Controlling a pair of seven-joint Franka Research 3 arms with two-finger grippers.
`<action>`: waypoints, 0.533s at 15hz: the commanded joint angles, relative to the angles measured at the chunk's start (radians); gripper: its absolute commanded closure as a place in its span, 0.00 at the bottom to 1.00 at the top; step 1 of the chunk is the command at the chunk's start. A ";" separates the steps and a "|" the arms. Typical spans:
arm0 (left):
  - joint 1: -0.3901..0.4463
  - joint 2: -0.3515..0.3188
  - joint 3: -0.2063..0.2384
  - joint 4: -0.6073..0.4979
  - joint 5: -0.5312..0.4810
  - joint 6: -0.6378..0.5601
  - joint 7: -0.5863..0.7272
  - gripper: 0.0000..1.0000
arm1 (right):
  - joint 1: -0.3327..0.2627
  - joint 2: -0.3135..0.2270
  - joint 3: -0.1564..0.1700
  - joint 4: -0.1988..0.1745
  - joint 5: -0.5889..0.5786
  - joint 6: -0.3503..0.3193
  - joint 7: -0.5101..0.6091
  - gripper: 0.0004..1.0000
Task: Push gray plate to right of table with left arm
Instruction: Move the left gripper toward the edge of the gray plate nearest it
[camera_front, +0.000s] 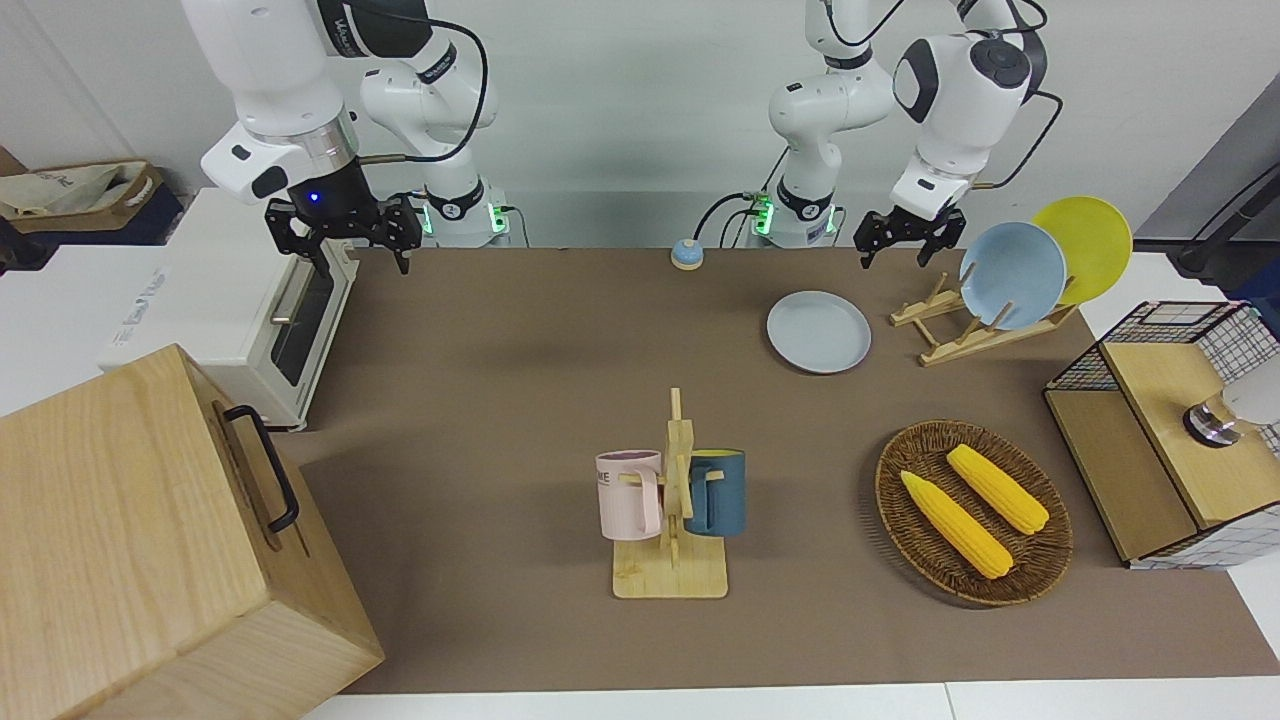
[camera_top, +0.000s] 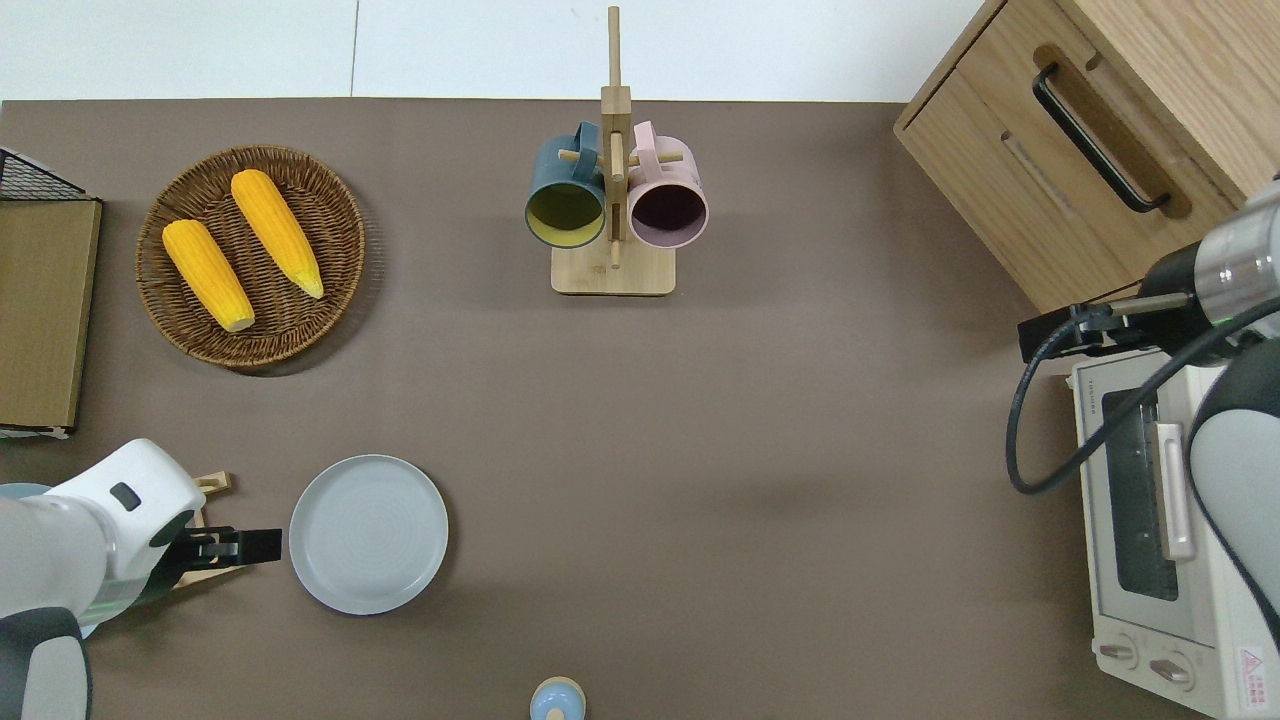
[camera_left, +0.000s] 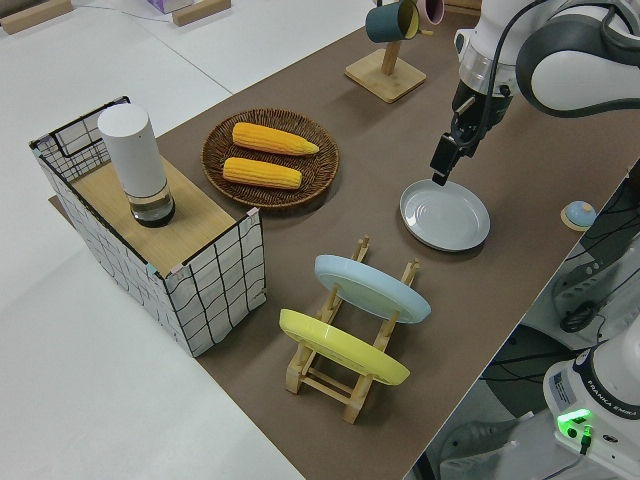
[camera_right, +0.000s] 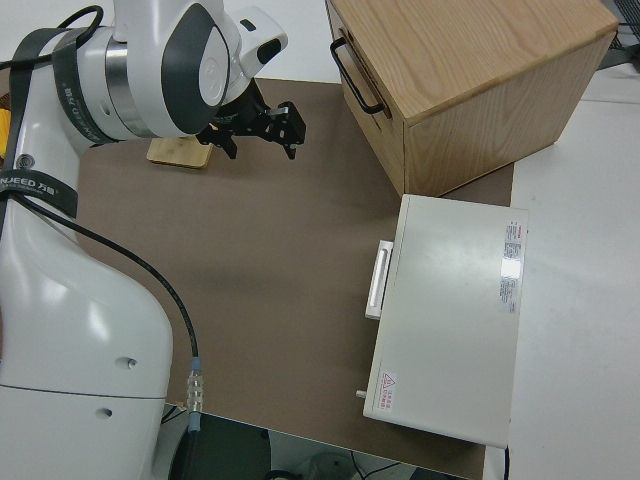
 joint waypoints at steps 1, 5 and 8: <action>-0.005 -0.045 0.005 -0.096 -0.018 0.076 0.069 0.00 | -0.001 -0.006 0.000 0.001 0.007 -0.010 0.005 0.02; -0.007 -0.039 0.001 -0.170 -0.038 0.169 0.077 0.00 | -0.001 -0.006 0.000 0.001 0.007 -0.010 0.003 0.02; -0.007 -0.025 -0.007 -0.202 -0.038 0.206 0.077 0.00 | -0.001 -0.006 0.000 0.001 0.007 -0.010 0.003 0.02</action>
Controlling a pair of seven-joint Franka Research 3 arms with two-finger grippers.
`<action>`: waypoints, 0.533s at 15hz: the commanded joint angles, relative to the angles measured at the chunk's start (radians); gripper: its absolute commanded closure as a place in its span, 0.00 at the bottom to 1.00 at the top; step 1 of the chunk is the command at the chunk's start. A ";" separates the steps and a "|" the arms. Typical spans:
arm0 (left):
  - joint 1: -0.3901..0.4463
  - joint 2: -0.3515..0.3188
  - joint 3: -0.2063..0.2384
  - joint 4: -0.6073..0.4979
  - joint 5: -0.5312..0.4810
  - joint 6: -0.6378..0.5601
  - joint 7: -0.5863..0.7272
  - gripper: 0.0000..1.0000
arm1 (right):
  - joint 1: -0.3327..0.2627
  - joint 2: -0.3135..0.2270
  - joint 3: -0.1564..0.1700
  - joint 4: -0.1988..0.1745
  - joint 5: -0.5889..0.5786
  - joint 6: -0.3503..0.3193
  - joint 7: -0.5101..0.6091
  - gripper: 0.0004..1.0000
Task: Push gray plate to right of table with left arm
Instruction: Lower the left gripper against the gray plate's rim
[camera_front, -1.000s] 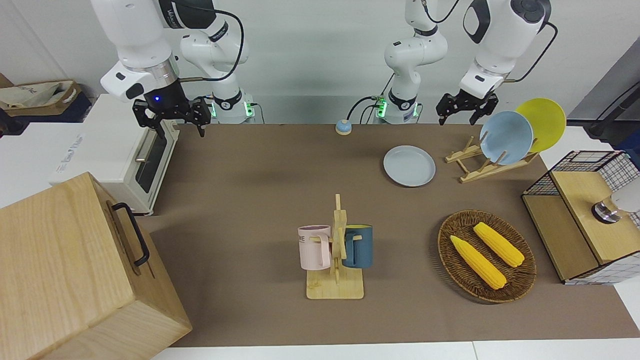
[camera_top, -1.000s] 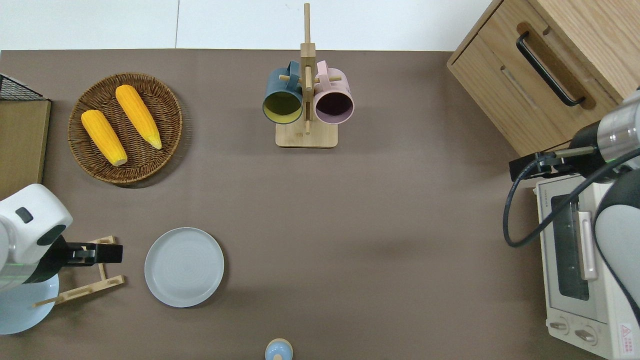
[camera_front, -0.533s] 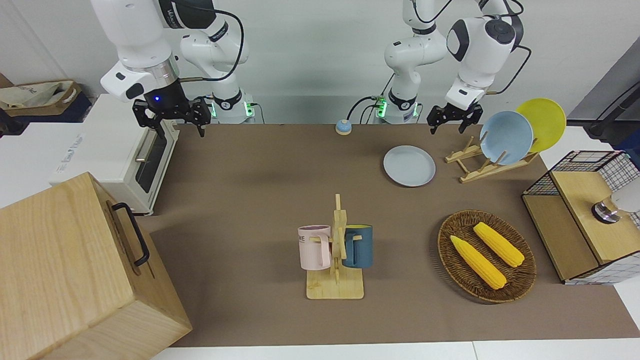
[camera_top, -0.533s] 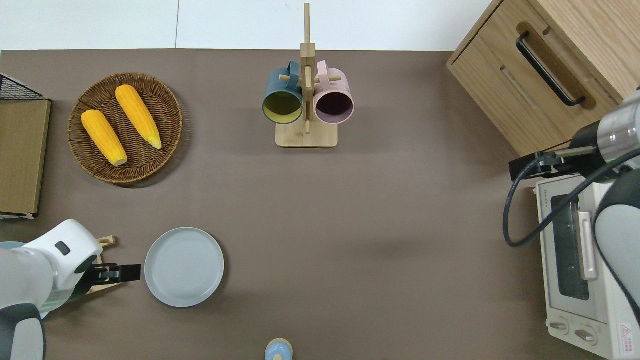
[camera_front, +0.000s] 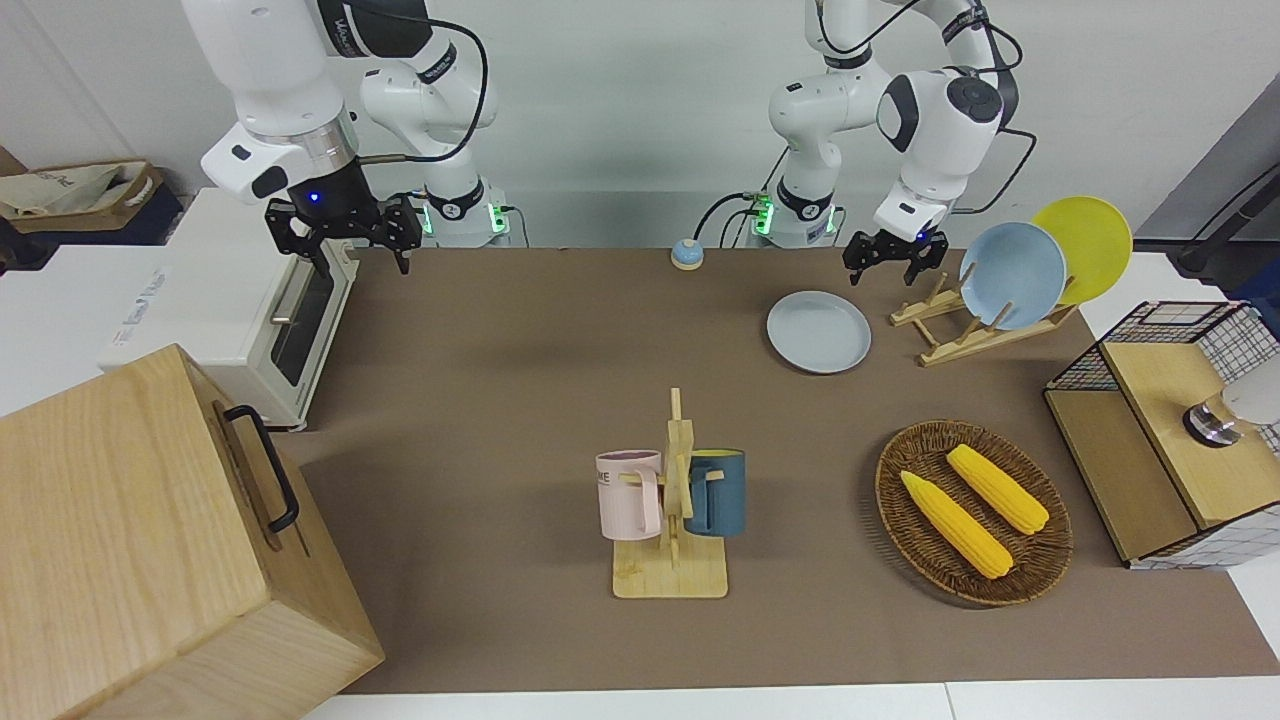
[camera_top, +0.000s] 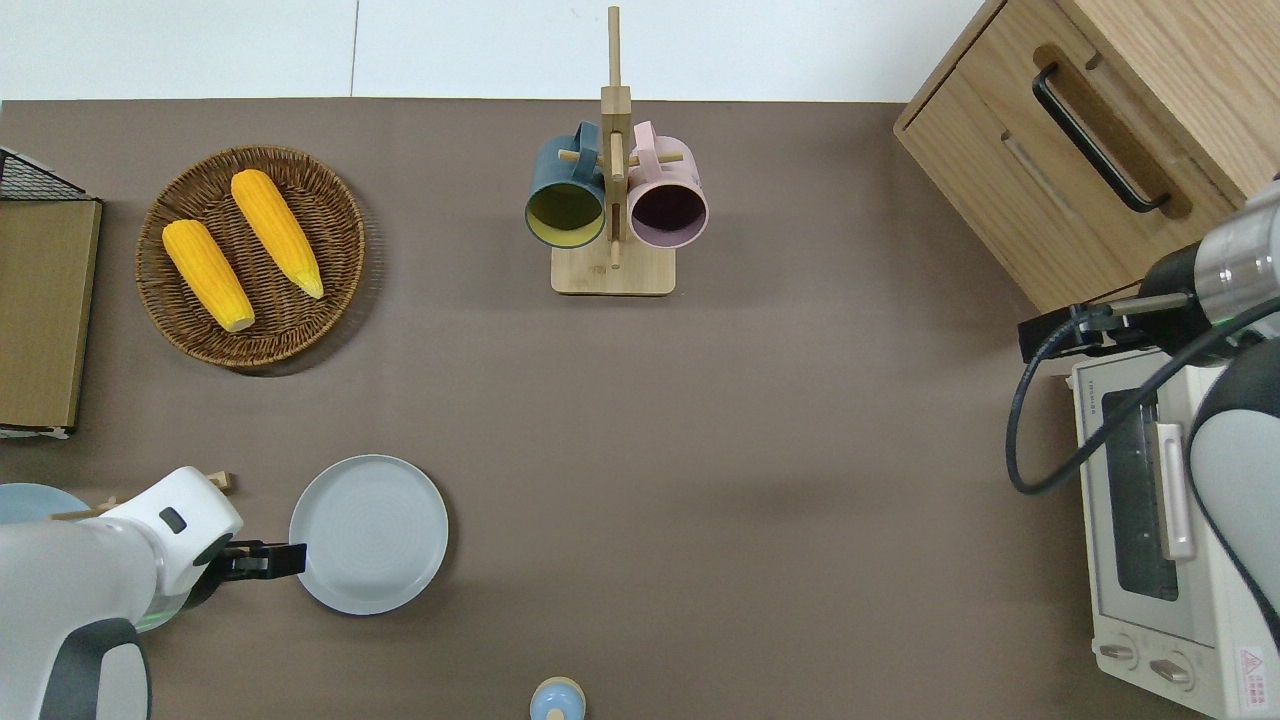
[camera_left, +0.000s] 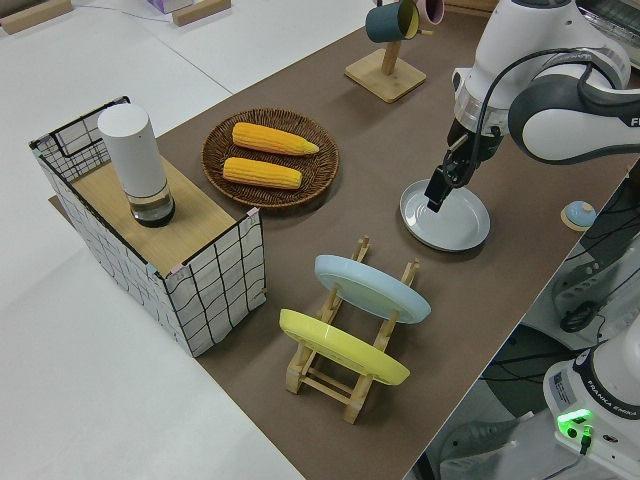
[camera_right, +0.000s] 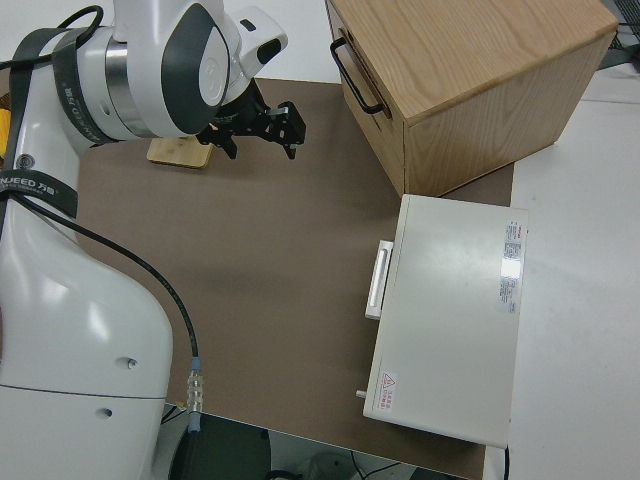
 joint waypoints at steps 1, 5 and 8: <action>-0.006 -0.009 -0.003 -0.058 -0.021 0.071 0.018 0.00 | -0.001 -0.006 0.000 0.001 0.007 -0.010 0.003 0.02; -0.022 0.022 -0.003 -0.095 -0.022 0.147 0.020 0.00 | -0.001 -0.006 0.000 0.001 0.007 -0.010 0.003 0.02; -0.023 0.042 -0.003 -0.111 -0.024 0.187 0.020 0.00 | -0.001 -0.006 0.000 0.001 0.007 -0.010 0.003 0.02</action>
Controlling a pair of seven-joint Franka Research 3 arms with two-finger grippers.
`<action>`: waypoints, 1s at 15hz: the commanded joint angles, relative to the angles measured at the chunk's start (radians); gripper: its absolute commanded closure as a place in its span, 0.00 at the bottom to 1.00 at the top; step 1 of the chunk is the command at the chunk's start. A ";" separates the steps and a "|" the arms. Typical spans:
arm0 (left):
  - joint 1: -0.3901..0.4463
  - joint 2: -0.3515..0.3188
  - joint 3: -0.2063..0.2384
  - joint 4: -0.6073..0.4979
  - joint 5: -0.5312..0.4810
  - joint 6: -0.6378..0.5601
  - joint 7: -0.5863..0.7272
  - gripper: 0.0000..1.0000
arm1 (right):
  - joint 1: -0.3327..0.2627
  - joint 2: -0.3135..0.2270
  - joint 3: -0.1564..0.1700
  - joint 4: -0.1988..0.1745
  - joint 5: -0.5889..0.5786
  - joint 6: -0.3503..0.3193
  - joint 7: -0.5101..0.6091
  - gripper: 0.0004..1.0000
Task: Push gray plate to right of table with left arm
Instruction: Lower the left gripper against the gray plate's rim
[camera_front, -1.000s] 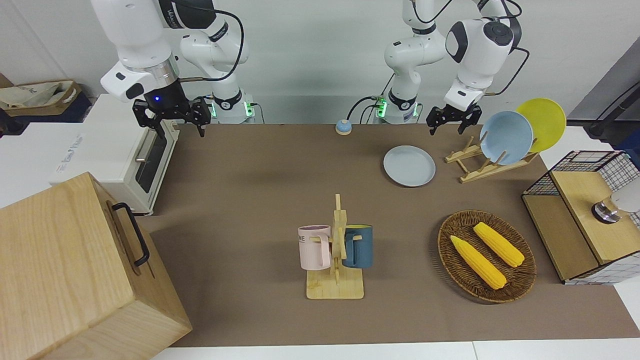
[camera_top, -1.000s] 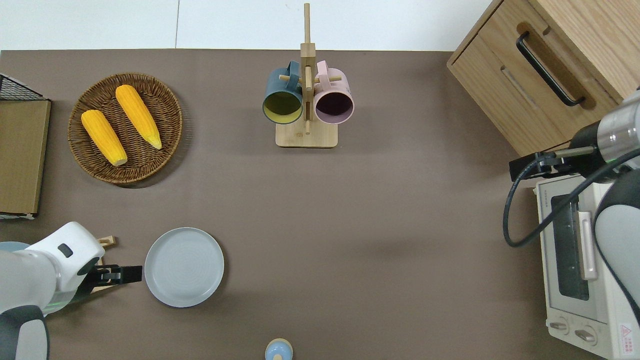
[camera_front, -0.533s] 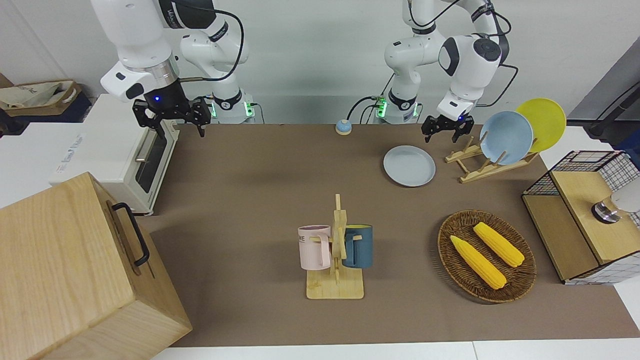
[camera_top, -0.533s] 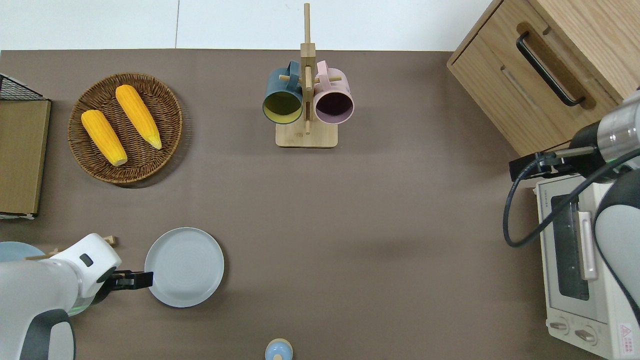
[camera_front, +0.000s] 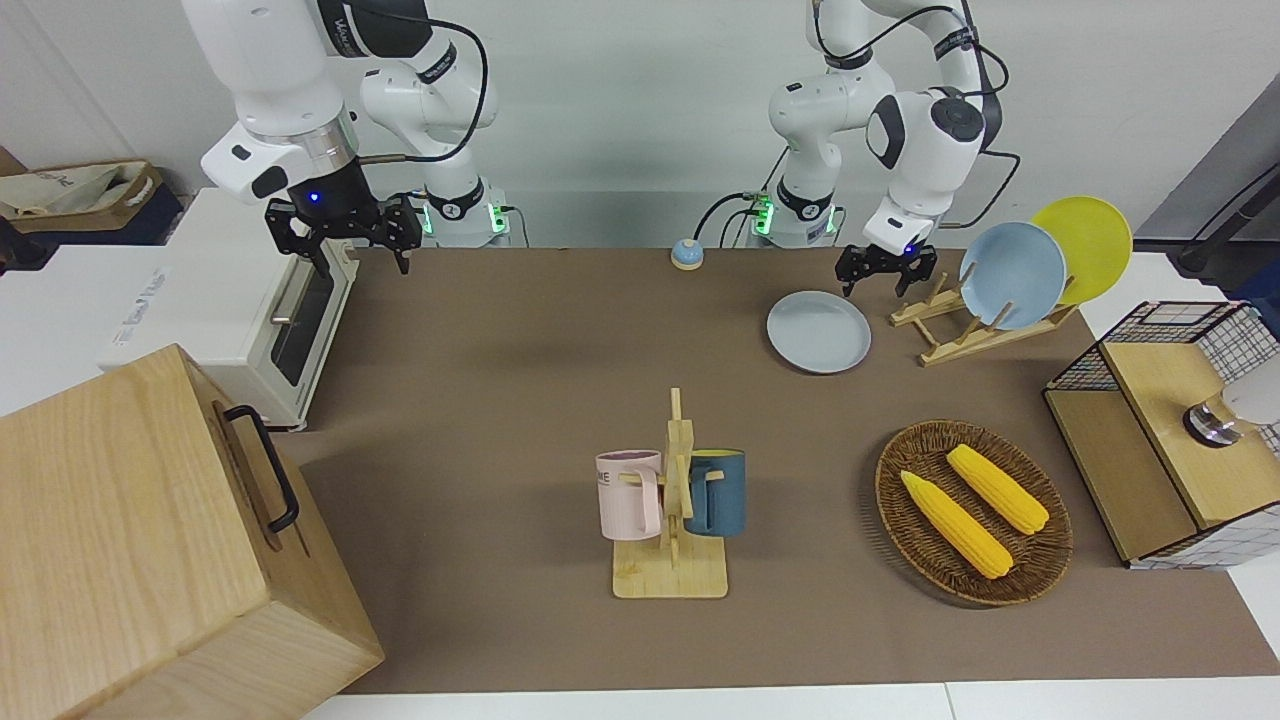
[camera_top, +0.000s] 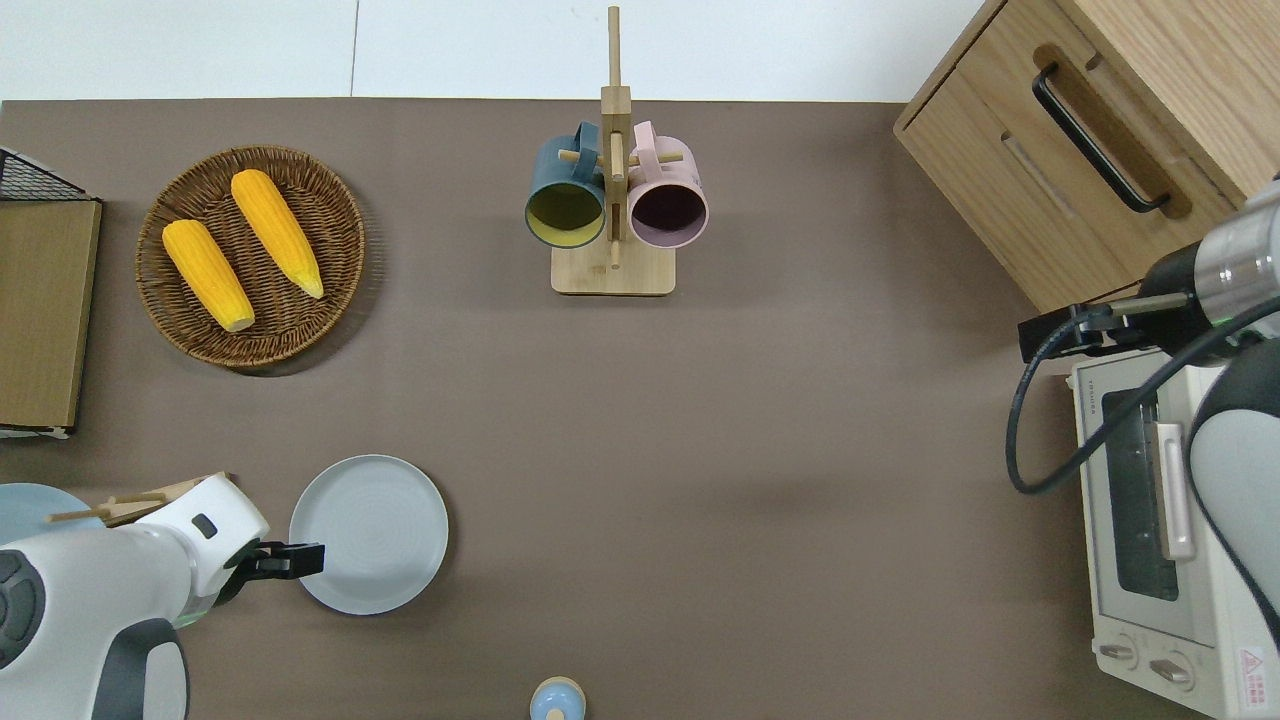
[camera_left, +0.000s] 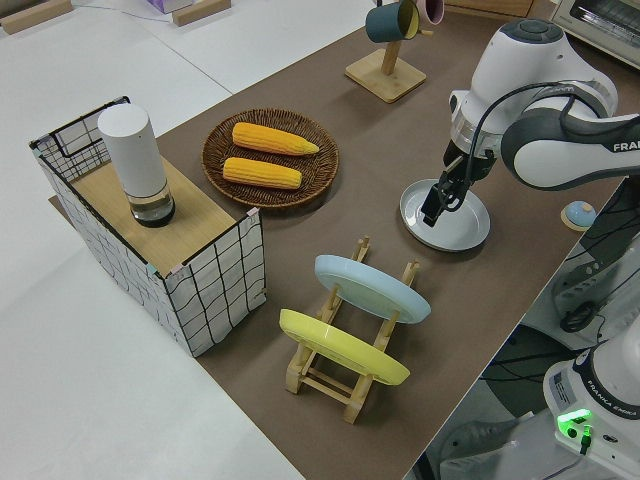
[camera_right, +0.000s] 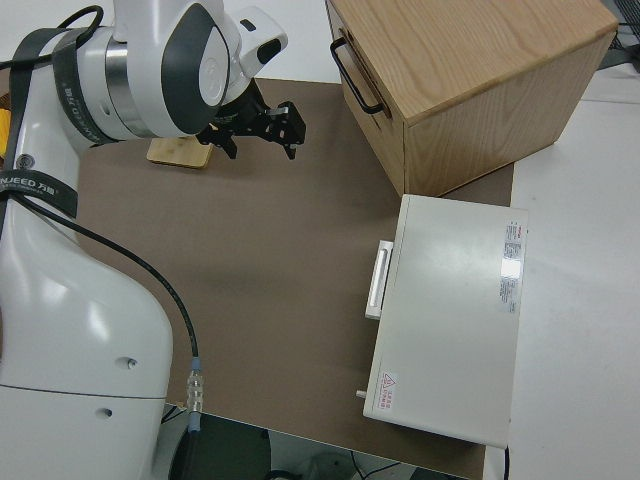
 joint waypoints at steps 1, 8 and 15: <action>-0.019 0.025 0.009 -0.037 -0.019 0.078 0.016 0.00 | -0.001 -0.006 0.000 0.001 0.007 -0.010 0.003 0.02; -0.033 0.123 0.007 -0.111 -0.021 0.275 0.016 0.00 | -0.001 -0.006 0.000 0.001 0.007 -0.010 0.003 0.02; -0.031 0.162 0.009 -0.111 -0.021 0.310 0.017 0.00 | -0.001 -0.006 0.000 0.001 0.007 -0.010 0.003 0.02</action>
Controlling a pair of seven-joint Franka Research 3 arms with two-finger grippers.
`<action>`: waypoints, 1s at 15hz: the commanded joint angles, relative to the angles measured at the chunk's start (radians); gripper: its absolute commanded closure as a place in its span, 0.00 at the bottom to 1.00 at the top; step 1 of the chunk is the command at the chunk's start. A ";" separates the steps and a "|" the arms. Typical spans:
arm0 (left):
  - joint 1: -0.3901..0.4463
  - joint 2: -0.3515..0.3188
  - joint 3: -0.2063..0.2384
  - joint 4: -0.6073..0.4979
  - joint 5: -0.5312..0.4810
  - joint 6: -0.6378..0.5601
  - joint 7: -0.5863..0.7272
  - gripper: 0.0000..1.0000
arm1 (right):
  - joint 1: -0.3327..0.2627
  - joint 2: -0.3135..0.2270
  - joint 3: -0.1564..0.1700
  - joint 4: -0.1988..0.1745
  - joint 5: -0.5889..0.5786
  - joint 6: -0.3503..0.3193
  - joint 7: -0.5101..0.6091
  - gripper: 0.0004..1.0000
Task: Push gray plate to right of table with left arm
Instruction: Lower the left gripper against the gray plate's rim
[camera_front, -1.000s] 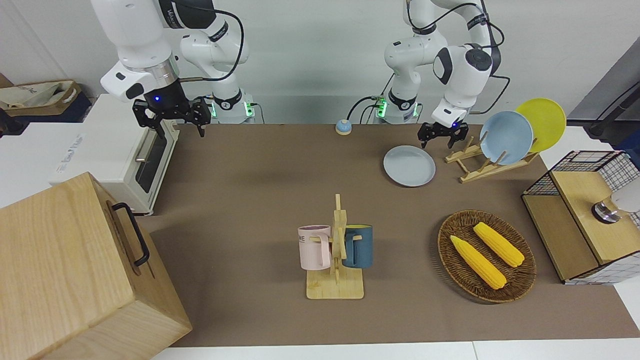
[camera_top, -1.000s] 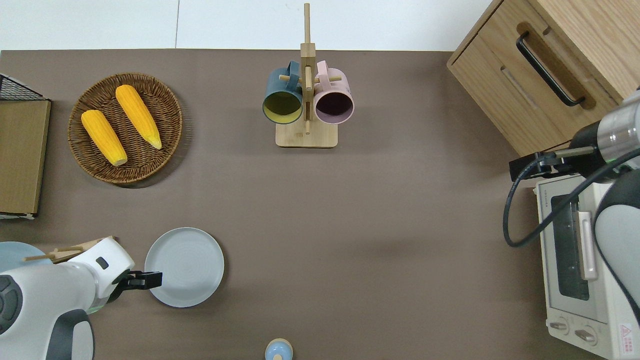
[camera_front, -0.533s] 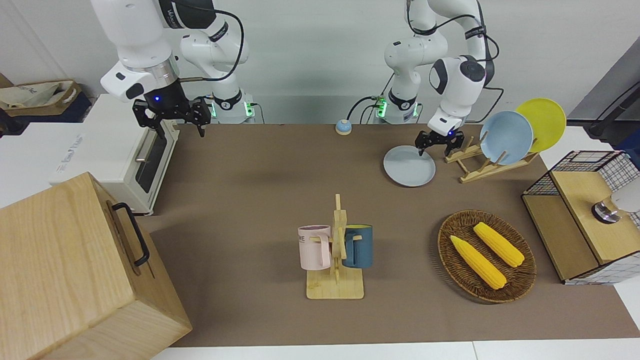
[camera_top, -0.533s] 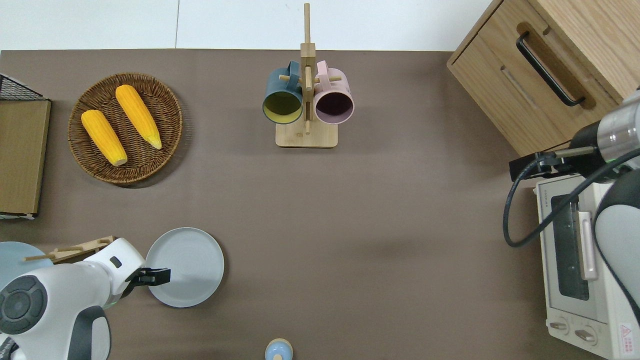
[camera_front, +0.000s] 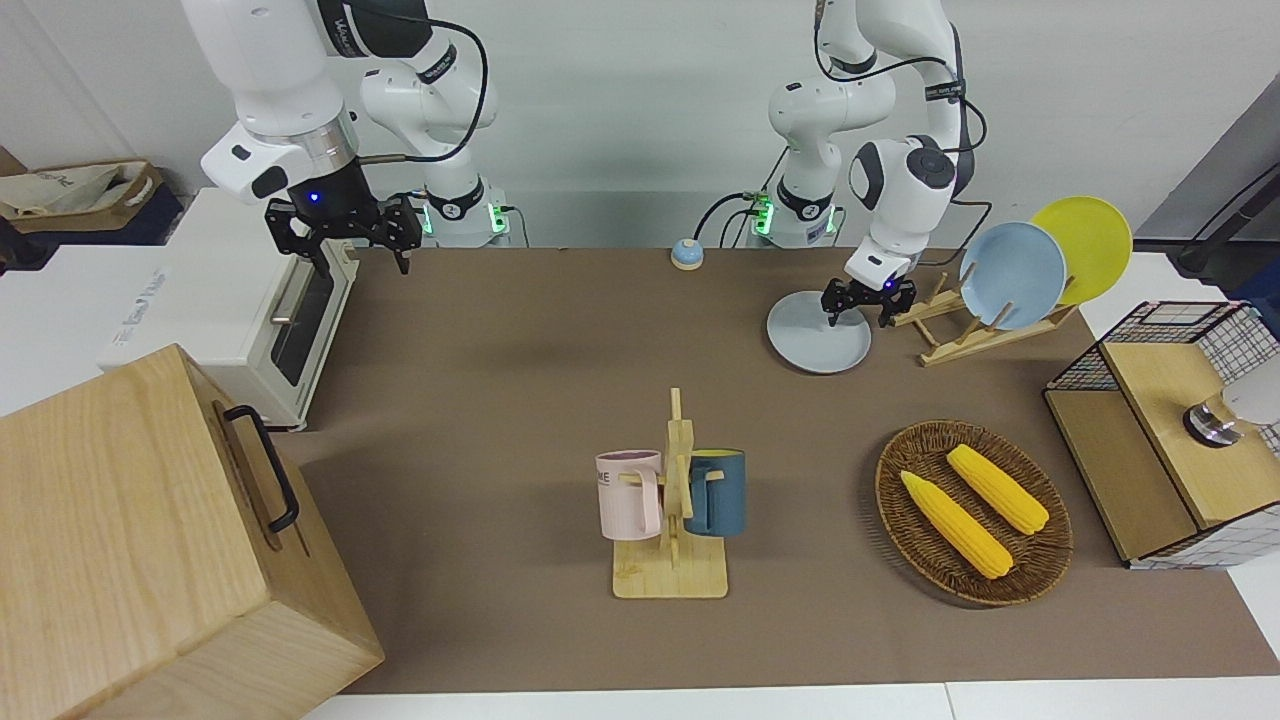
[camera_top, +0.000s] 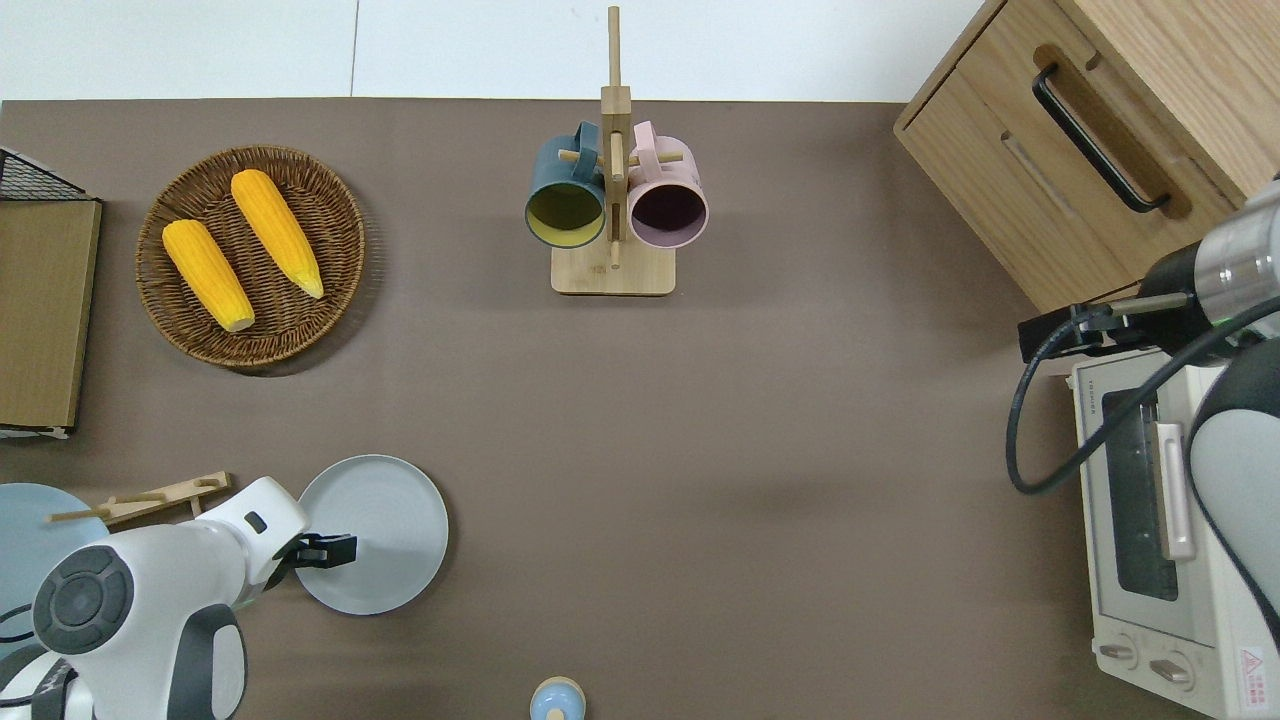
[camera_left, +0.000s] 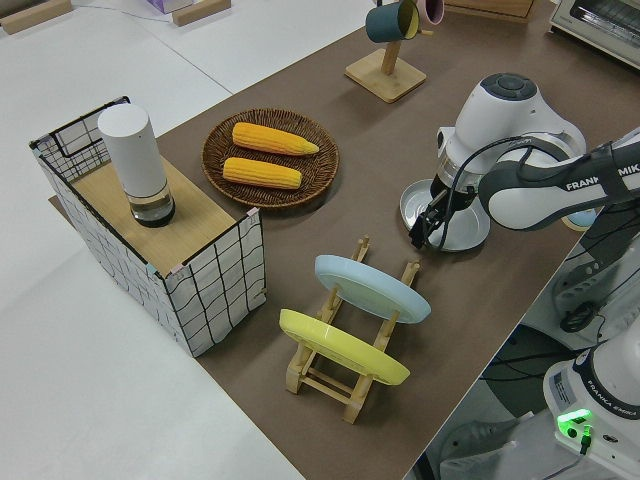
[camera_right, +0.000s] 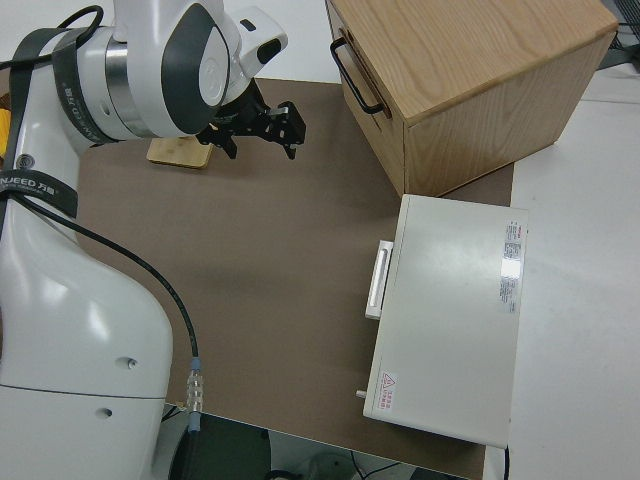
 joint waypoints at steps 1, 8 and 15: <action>-0.011 0.009 0.009 -0.015 -0.020 0.039 0.015 0.00 | -0.001 -0.006 0.000 0.001 0.007 -0.010 0.003 0.02; -0.002 0.012 0.009 -0.013 -0.020 0.039 0.015 0.61 | -0.001 -0.006 0.000 0.001 0.007 -0.010 0.003 0.02; -0.003 0.048 0.009 -0.009 -0.018 0.067 0.015 1.00 | -0.001 -0.006 0.000 0.001 0.007 -0.010 0.003 0.02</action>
